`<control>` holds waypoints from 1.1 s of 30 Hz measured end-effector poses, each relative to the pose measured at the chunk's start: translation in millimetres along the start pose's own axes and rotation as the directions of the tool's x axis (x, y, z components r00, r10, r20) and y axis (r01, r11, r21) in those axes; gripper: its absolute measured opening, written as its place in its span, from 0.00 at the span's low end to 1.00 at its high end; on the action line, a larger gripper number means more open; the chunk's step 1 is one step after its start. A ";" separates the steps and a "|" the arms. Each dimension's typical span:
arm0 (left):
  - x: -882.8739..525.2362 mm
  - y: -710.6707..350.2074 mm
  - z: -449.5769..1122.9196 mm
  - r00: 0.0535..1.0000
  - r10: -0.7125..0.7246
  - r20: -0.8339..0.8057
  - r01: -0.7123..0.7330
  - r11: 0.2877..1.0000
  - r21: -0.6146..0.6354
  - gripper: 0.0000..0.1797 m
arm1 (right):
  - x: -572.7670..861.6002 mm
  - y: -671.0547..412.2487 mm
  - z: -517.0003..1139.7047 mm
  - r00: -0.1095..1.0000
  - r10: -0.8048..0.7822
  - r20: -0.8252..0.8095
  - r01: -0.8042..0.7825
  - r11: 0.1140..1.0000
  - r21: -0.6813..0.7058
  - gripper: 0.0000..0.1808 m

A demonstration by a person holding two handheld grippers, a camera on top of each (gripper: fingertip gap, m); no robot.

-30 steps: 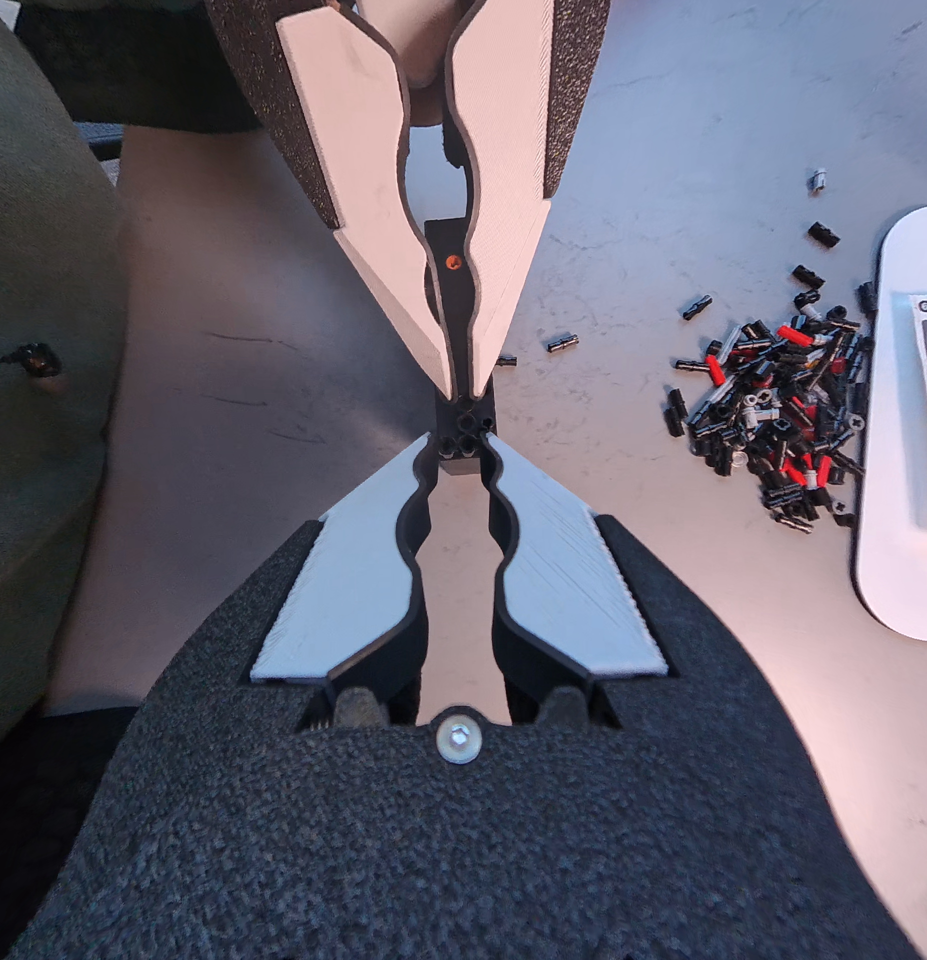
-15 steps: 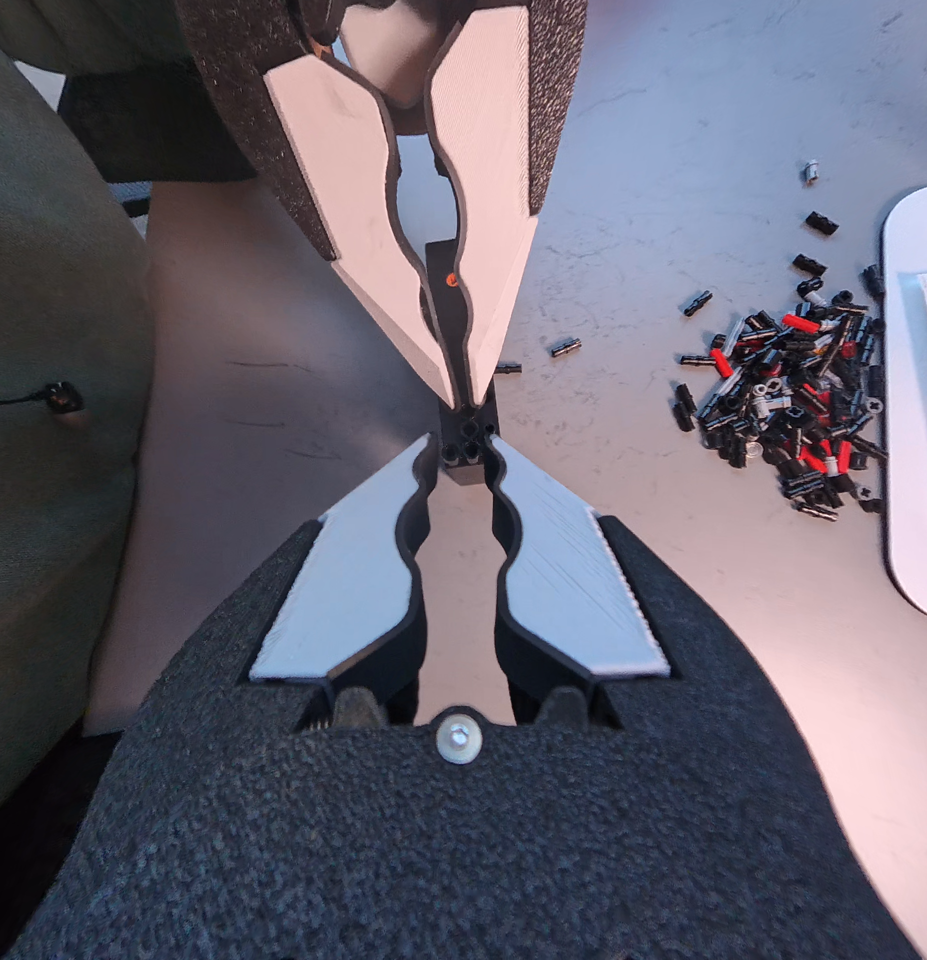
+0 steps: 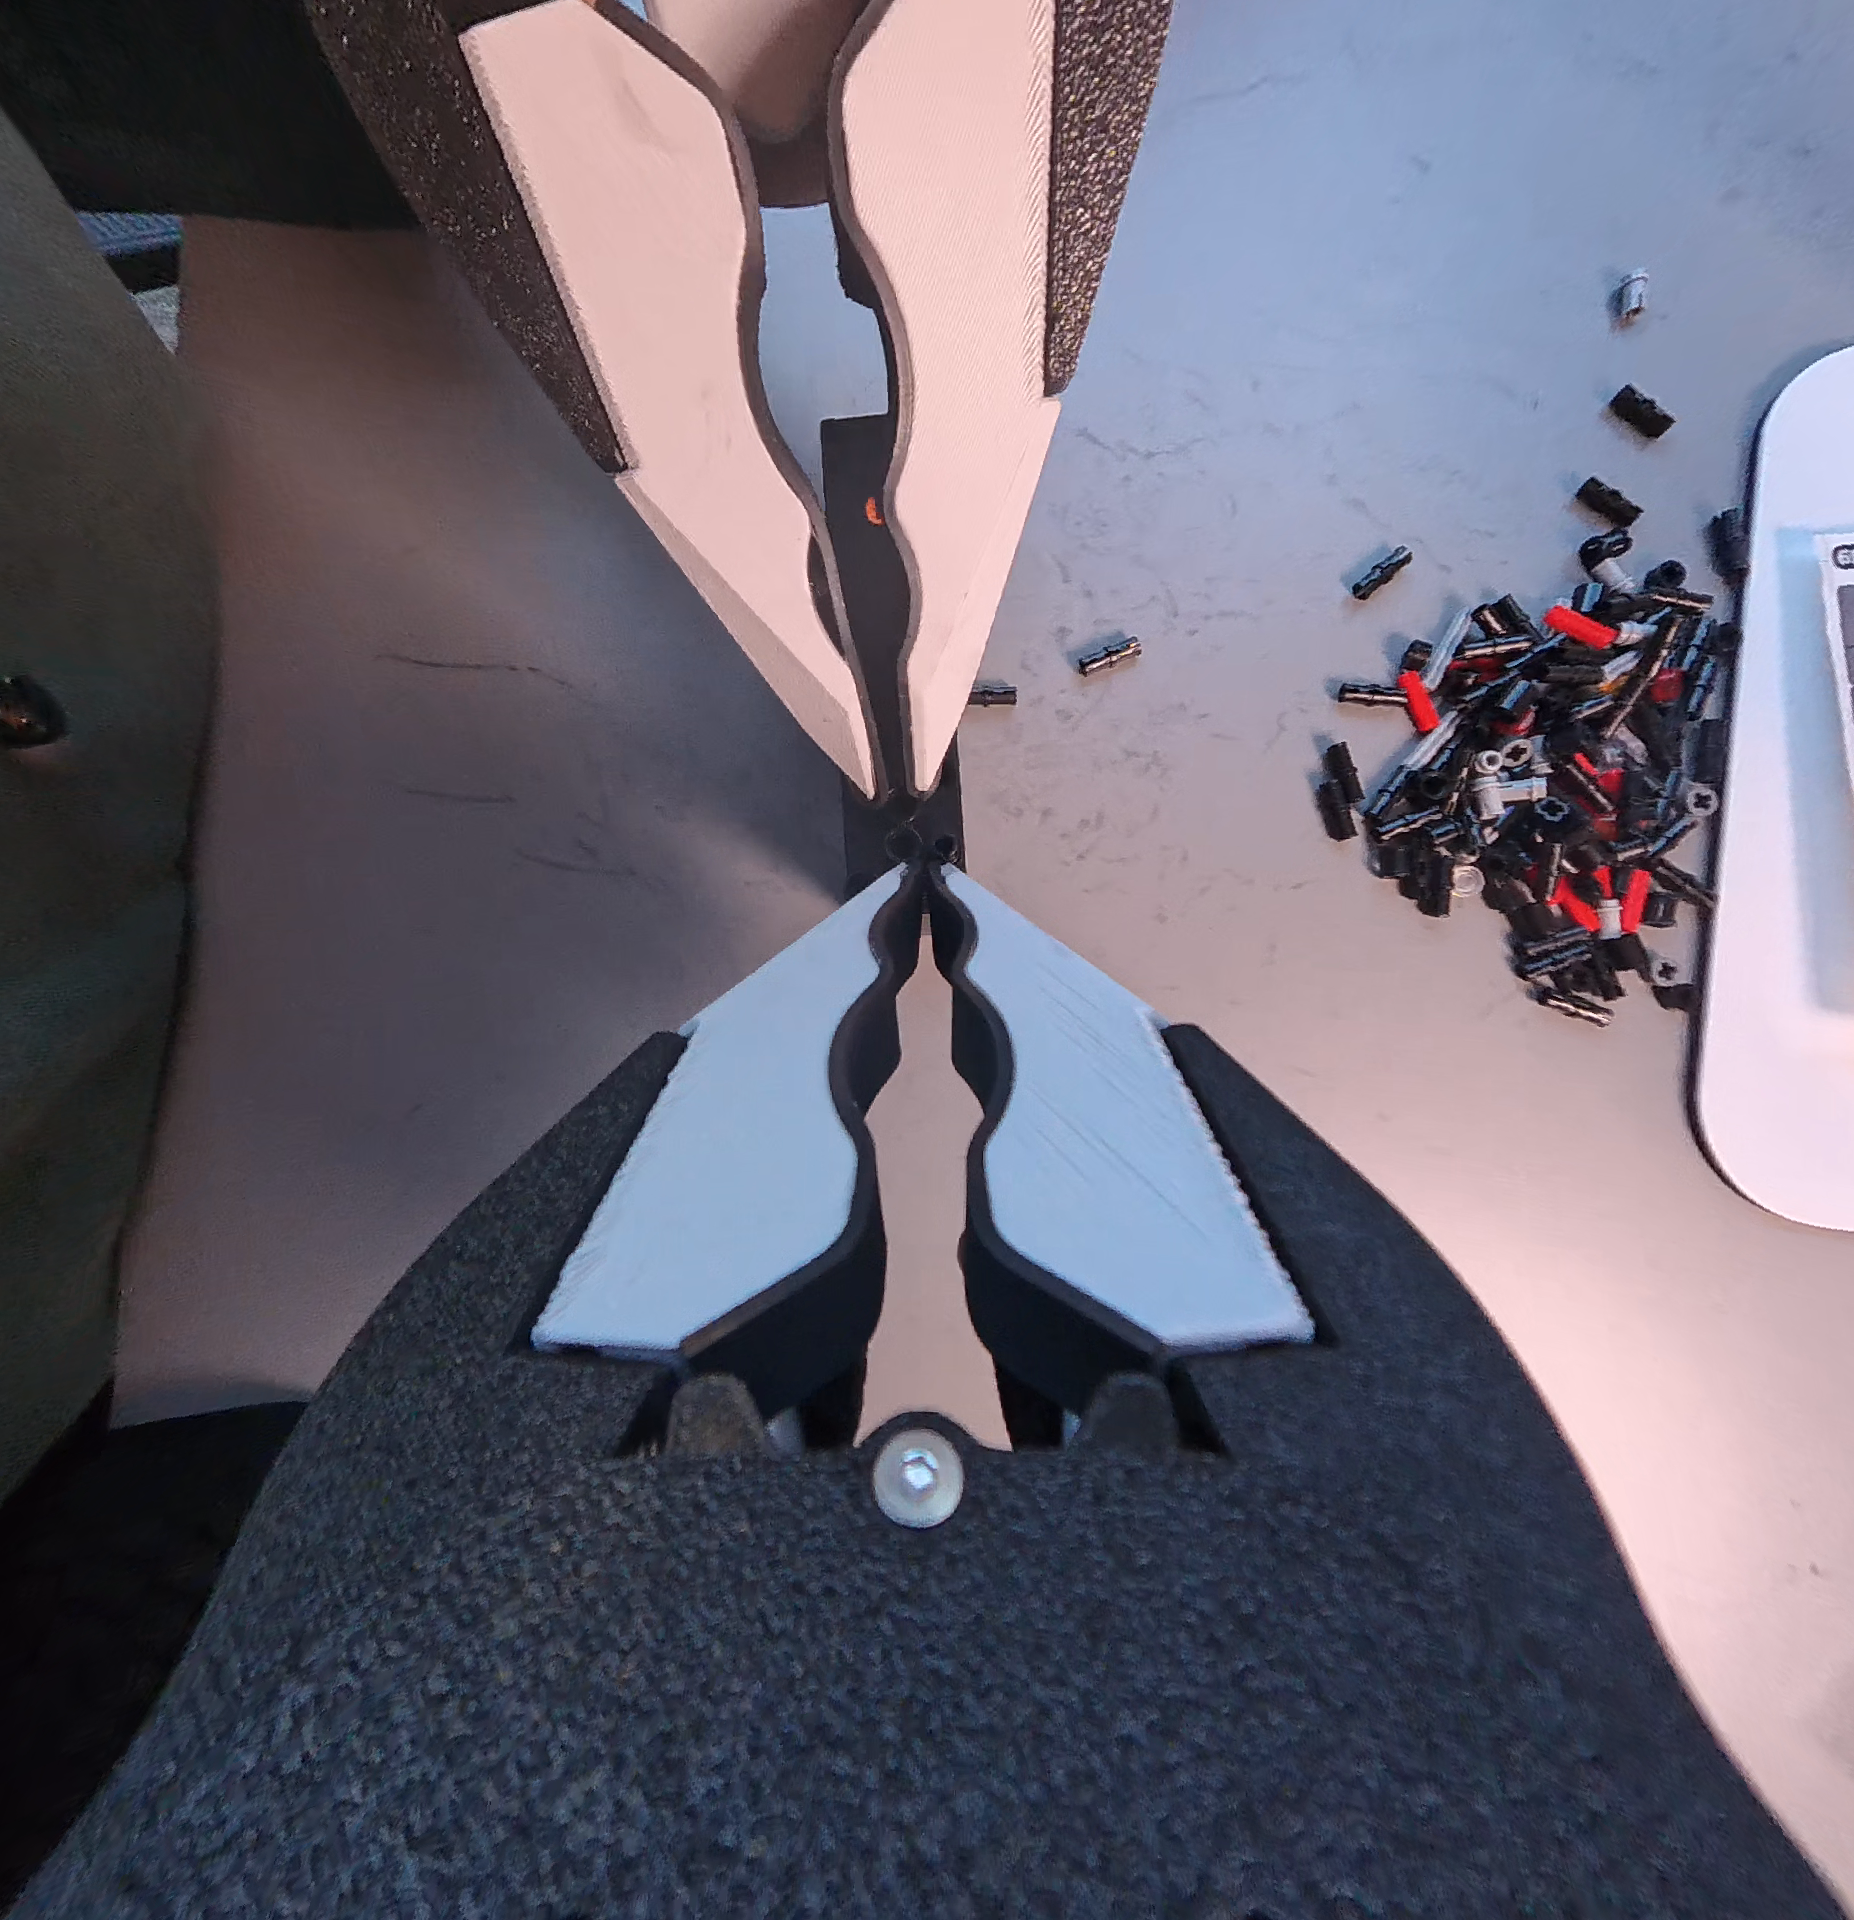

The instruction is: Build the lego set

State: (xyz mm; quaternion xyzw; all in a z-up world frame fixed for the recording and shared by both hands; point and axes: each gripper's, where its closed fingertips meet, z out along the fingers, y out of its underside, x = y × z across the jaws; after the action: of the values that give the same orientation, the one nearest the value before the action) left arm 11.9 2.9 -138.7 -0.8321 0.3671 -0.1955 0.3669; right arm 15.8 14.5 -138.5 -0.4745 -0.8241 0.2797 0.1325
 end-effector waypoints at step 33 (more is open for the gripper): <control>-9.0 47.6 -13.0 0.996 -0.082 -0.043 0.086 0.991 0.098 0.17 | -4.1 -0.5 0.0 0.999 -0.035 0.008 0.036 0.992 -0.123 0.04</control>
State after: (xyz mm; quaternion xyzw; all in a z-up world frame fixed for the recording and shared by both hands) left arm -24.0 -18.3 -166.6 -0.8234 0.3286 -0.2452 0.3923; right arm 17.6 10.8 -138.0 -0.4663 -0.8483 0.2274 0.1056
